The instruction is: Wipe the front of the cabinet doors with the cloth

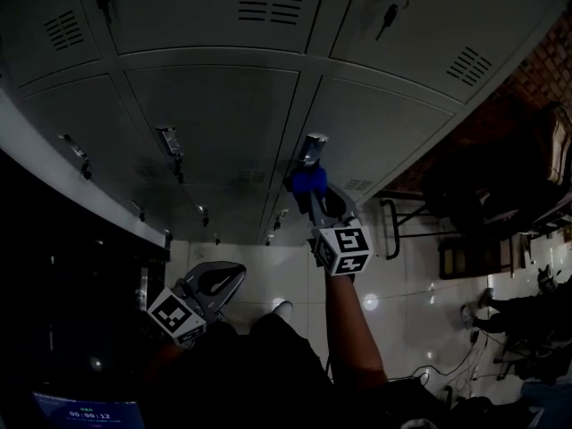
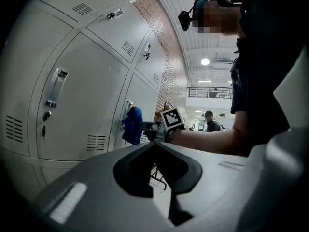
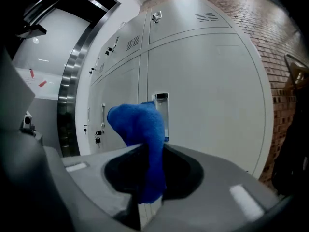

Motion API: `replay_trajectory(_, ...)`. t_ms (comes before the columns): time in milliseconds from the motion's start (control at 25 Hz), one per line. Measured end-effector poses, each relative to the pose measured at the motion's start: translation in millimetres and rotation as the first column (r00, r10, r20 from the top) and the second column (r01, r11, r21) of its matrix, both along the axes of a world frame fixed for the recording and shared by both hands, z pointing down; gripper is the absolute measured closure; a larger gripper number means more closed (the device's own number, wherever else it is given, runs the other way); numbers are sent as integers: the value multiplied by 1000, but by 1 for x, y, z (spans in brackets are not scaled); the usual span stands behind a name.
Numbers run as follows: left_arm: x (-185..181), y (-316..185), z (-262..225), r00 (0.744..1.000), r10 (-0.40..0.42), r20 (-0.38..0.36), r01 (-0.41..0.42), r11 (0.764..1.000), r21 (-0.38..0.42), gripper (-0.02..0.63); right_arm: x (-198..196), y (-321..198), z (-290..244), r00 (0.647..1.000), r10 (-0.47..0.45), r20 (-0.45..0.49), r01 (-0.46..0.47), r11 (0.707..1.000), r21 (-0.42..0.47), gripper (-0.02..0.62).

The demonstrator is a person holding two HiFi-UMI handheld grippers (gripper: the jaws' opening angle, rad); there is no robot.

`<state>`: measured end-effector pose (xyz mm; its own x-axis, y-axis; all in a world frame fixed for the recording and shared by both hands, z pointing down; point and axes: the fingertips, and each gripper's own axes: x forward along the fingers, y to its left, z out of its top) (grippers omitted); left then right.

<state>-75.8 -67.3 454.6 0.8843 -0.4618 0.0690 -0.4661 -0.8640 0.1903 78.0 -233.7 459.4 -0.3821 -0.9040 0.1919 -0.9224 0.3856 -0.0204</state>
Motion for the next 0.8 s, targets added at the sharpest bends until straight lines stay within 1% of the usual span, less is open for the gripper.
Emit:
replay_trajectory(120,-7,-1,1,999,-34,8,34,999,11,603,-8,-8,2,1000,-29,8,29,1000,3,526)
replay_trajectory(320,-3,5,4,998,-65,25,65,998,-12,601,-17,-18,11,996,-80,27,80,997,-12,526)
replay_trajectory(440,0,4,10,995,-91,37,92,996,-10,601,-14,-22,11,993,-100,57,100,995,-5,526)
replay_trajectory(560,13,3,8,993,-110,37,111,993,-32,601,-8,-23,9,988,-128,90,128,992,3,526)
replay_trajectory(640,24,1,9,993,-116,39,117,993,-32,601,2,-23,9,986,-128,108,128,992,2,526)
replay_trajectory(680,30,0,10,992,-117,38,119,992,-34,601,9,-25,10,987,-124,102,124,992,0,526)
replay_trajectory(800,50,-2,13,993,-111,40,113,993,-37,603,32,-30,17,993,-108,37,109,994,-8,526)
